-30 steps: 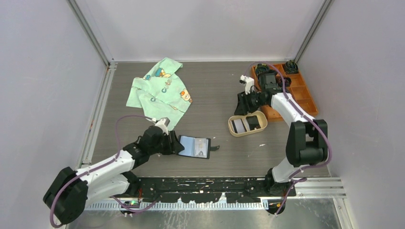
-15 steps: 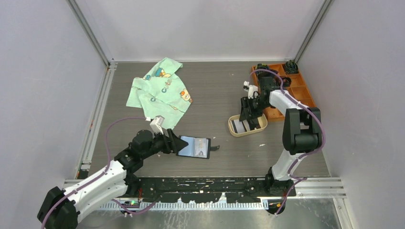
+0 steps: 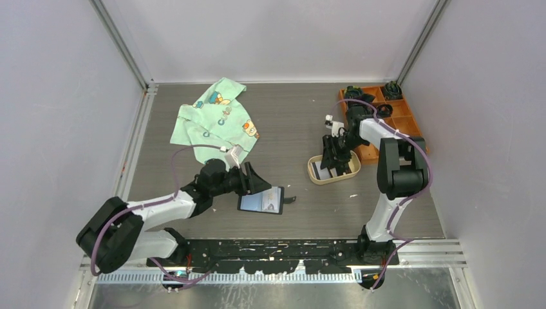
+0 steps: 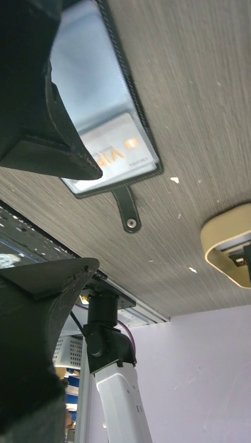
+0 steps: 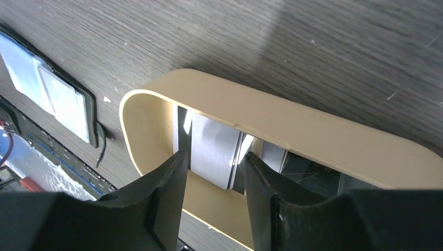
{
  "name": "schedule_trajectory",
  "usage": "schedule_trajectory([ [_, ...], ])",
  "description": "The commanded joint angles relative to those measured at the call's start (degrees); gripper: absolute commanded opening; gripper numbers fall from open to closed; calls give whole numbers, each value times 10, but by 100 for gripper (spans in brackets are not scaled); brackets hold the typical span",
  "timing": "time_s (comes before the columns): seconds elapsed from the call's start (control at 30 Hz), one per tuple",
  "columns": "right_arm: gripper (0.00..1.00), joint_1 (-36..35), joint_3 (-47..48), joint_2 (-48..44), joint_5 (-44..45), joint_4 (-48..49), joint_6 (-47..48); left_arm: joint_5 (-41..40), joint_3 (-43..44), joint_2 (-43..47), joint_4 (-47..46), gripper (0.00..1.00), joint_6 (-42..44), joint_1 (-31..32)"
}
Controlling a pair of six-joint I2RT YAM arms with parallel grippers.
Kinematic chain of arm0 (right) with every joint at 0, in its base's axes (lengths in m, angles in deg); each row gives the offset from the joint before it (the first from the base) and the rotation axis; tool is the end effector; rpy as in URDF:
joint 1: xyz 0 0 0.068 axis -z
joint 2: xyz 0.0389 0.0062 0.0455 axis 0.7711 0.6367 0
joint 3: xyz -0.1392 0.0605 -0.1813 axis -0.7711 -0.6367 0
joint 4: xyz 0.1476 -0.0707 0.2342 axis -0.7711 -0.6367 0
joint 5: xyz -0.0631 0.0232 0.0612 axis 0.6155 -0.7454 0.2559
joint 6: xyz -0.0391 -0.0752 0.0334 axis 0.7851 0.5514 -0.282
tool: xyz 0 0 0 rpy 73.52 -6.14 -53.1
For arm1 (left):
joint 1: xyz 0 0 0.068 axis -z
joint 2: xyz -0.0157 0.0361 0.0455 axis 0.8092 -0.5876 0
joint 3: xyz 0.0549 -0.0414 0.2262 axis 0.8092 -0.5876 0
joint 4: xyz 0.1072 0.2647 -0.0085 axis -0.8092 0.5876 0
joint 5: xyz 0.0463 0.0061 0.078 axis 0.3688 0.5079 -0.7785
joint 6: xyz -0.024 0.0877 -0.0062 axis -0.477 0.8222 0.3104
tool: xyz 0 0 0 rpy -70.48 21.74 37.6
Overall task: Put the credit cards into the card holder
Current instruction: Pick up the credit card from the storage box.
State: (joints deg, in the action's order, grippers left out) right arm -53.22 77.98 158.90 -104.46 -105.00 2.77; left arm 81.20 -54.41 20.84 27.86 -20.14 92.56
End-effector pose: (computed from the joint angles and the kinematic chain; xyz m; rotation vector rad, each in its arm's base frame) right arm 0.3553 0.0598 0.0798 -0.4233 2.8130 0.7800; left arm 0.2192 -0.2117 0.1065 0.0069 2.2137 -1.3275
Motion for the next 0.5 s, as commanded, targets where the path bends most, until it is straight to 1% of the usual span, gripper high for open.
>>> schedule_trajectory([
  [0.0,49,2,12,2,-15,-20,-2,14,59,-47,-76,56,5,18],
  [0.1,50,7,7,-13,11,-11,-2,3,89,-91,-76,56,14,34],
  [0.27,50,9,-8,-46,27,6,6,-13,143,-178,-81,56,11,63],
  [0.47,50,9,-12,-38,44,10,13,-36,220,-272,-70,54,8,97],
])
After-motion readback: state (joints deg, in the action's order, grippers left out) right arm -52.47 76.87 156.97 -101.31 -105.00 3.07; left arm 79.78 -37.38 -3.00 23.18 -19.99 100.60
